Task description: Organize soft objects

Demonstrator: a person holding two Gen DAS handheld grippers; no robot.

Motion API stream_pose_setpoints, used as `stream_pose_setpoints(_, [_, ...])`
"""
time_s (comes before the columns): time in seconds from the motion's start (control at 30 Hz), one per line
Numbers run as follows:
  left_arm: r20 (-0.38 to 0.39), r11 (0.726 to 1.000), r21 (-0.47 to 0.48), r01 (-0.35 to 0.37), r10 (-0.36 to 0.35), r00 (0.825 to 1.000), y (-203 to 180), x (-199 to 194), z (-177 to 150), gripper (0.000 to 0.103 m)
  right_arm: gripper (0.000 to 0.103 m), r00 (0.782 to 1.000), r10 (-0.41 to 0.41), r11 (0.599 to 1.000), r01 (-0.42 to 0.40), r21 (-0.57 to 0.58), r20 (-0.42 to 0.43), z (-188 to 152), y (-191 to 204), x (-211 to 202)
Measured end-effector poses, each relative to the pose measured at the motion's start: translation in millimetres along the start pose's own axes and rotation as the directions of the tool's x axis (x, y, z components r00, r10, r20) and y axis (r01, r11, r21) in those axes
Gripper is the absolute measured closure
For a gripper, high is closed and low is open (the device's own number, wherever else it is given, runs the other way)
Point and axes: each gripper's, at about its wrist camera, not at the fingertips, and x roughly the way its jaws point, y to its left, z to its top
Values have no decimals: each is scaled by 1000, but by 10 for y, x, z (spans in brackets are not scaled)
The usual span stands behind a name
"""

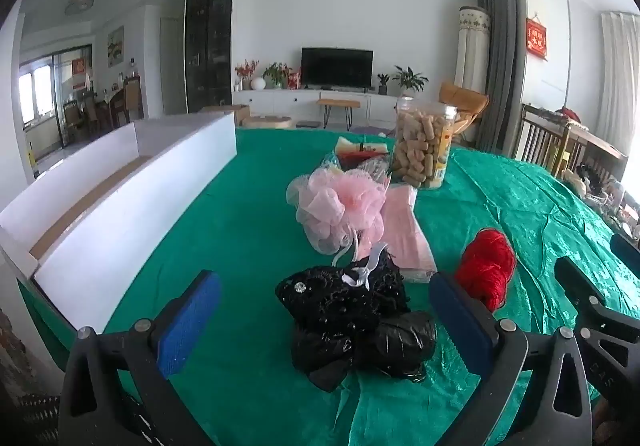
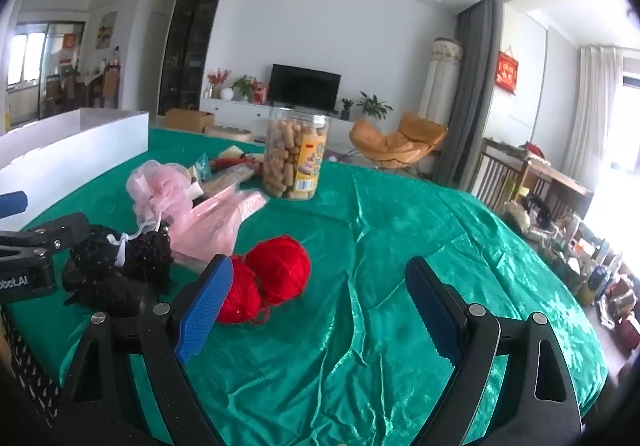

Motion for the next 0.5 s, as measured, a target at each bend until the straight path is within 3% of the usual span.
stream_pose_setpoints(0.2, [7,1000,6,29,-29,1000,-24,-24,10,0,13,1000,5,1000,-5,5,-3,11,-14,9])
stream_pose_setpoints(0.5, [9,995,-99,30,-29,1000,171,-19,30,0,13,1000,23,1000,-23,9,-11,6,7,11])
